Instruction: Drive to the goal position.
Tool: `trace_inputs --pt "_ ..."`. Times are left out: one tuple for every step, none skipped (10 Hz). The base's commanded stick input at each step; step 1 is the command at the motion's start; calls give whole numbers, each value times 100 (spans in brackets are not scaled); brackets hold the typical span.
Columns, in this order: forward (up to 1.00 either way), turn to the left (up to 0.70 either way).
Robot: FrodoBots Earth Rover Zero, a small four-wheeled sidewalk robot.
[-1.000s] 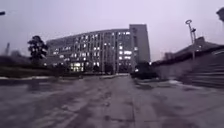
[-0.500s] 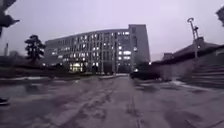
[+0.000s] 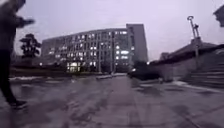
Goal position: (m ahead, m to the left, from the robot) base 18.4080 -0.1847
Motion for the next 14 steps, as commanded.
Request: trace_inputs --pt "100 0" --pt "100 0" --pt "100 0" --pt "100 0" --pt "100 0" --pt "100 0" --pt "100 0" --pt "100 0" --pt "100 0" --pt "100 0" --pt "100 0" --pt "100 0" --pt "100 0" --pt "100 0"
